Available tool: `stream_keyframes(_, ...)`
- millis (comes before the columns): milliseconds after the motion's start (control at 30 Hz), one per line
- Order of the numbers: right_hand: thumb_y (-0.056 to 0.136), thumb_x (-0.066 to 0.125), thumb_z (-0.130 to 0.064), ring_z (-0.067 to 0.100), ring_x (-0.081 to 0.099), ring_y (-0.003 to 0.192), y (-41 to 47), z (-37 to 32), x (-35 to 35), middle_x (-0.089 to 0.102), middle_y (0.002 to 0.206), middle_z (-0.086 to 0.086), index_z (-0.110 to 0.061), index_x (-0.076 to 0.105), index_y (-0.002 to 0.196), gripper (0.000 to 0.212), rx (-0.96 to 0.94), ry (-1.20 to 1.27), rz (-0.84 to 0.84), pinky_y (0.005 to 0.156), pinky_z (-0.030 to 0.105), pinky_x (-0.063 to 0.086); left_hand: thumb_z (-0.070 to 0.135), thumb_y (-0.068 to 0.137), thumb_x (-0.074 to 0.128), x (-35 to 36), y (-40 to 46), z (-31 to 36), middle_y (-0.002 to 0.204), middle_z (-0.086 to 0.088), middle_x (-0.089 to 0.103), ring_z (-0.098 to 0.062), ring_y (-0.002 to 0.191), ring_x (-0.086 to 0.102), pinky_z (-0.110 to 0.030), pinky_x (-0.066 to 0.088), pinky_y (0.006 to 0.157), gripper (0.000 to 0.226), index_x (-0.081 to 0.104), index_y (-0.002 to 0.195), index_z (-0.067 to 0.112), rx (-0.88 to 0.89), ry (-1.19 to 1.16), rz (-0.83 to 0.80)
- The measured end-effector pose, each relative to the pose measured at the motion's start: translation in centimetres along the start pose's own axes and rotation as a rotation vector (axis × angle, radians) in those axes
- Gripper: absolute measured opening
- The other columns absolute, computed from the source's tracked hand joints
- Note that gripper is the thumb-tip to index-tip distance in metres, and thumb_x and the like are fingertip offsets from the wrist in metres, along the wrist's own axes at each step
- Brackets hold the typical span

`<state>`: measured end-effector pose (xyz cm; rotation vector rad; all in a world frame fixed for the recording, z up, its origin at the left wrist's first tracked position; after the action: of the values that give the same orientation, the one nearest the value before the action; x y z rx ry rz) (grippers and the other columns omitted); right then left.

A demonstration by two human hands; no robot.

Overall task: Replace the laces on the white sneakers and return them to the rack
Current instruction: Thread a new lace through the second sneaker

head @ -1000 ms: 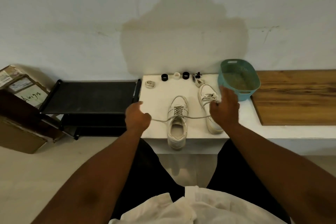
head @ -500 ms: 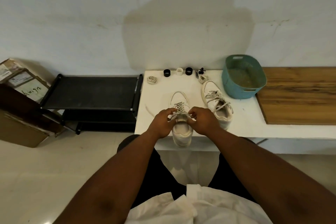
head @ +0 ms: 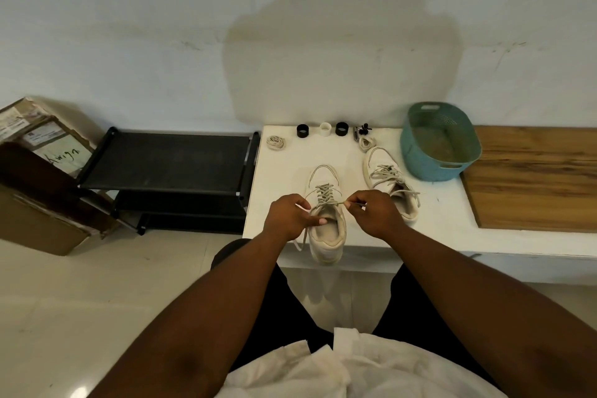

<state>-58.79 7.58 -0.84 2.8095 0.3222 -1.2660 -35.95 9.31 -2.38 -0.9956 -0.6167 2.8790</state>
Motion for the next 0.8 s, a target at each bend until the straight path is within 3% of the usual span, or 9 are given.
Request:
stream_keyframes(67,0.095,0.068,-0.030,0.011,0.066,0.085,-0.1,0.2,0.3,0.076,0.088,-0.005,-0.018,0.078,0.090,0.016,0.010,-0.006,-0.001,0.076,0.027,0.046,0.055,0.065,0.092,0.2,-0.2,-0.5,0.086,0.003,0.077,-0.014,0.083,0.072,-0.029,0.056,0.078,0.050,0.073,0.096,0.021,0.014,-0.105,-0.067)
stream_keyframes(167,0.094,0.069,-0.029,0.013,0.067,0.088,0.0,0.0,0.5,0.077,0.090,-0.004,-0.018,0.078,0.091,0.015,0.015,-0.005,-0.001,0.080,0.028,0.049,0.039,0.087,0.080,0.8,-0.6,-0.9,0.086,-0.002,0.077,-0.019,0.084,0.073,-0.032,0.056,0.079,0.024,0.076,0.093,0.017,0.029,-0.247,-0.070)
stream_keyframes(267,0.094,0.069,-0.028,0.014,0.068,0.090,0.1,-0.4,0.6,0.077,0.091,-0.003,-0.017,0.079,0.091,0.015,0.015,-0.010,-0.024,0.081,0.029,0.049,0.026,0.091,0.077,1.0,-0.8,-0.6,0.083,0.001,0.075,-0.018,0.085,0.070,-0.033,0.056,0.084,0.011,0.076,0.084,0.018,0.009,-0.237,-0.037)
stream_keyframes(400,0.094,0.068,-0.029,0.017,0.068,0.088,0.3,-0.7,0.4,0.077,0.089,-0.002,-0.018,0.078,0.090,0.016,0.036,-0.031,-0.019,0.080,0.031,0.051,0.023,0.101,0.061,0.7,-0.9,0.0,0.086,0.002,0.067,-0.015,0.081,0.059,-0.028,0.044,0.074,0.014,0.065,0.089,0.017,0.072,0.042,-0.054)
stream_keyframes(533,0.094,0.068,-0.028,0.019,0.066,0.085,0.4,-0.2,-0.7,0.075,0.087,0.000,-0.016,0.077,0.090,0.016,0.077,-0.064,0.029,0.073,0.030,0.046,0.020,0.105,0.049,-0.7,-1.1,-0.1,0.087,0.004,0.065,-0.016,0.081,0.060,-0.026,0.042,0.069,0.012,0.056,0.096,0.019,0.094,0.053,-0.004)
stream_keyframes(600,0.095,0.067,-0.028,0.019,0.065,0.085,0.5,-0.1,-0.8,0.074,0.087,-0.001,-0.016,0.077,0.089,0.017,0.070,-0.099,-0.015,0.071,0.028,0.042,0.022,0.105,0.052,-1.5,-1.4,0.0,0.082,0.011,0.059,-0.011,0.076,0.055,-0.024,0.039,0.066,0.012,0.060,0.096,0.021,0.108,0.136,-0.031)
stream_keyframes(700,0.095,0.066,-0.036,0.017,0.061,0.080,0.7,-0.3,-1.8,0.068,0.078,-0.006,-0.016,0.075,0.084,0.024,0.098,-0.197,-0.118,0.067,0.029,0.041,0.029,0.104,0.055,-2.8,-1.7,0.4,0.088,0.008,0.059,-0.013,0.083,0.054,-0.025,0.037,0.071,0.023,0.072,0.096,0.015,0.097,0.260,-0.143)
stream_keyframes(733,0.094,0.067,-0.039,0.017,0.062,0.079,1.0,-0.5,-2.6,0.066,0.075,-0.008,-0.017,0.074,0.081,0.026,0.094,-0.241,-0.167,0.068,0.030,0.044,0.031,0.105,0.055,-3.5,-1.9,0.6,0.085,0.005,0.060,-0.015,0.080,0.054,-0.026,0.038,0.068,0.028,0.072,0.095,0.012,0.076,0.217,-0.171)
stream_keyframes(800,0.095,0.067,-0.039,0.015,0.063,0.079,1.3,-1.0,-4.5,0.068,0.076,-0.007,-0.019,0.075,0.081,0.025,0.074,-0.263,-0.309,0.072,0.031,0.050,0.032,0.106,0.053,-4.8,-2.8,1.4,0.080,-0.005,0.058,-0.019,0.073,0.053,-0.028,0.046,0.067,0.032,0.066,0.091,0.007,-0.014,-0.090,-0.212)
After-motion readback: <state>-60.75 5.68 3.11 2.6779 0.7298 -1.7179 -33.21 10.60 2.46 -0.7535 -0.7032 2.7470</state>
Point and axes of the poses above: each hand's wrist, its own y-axis towards the middle knuckle, its own x-axis out of the palm, z = x × y, the point moved 2 cm from there along y, towards the middle knuckle
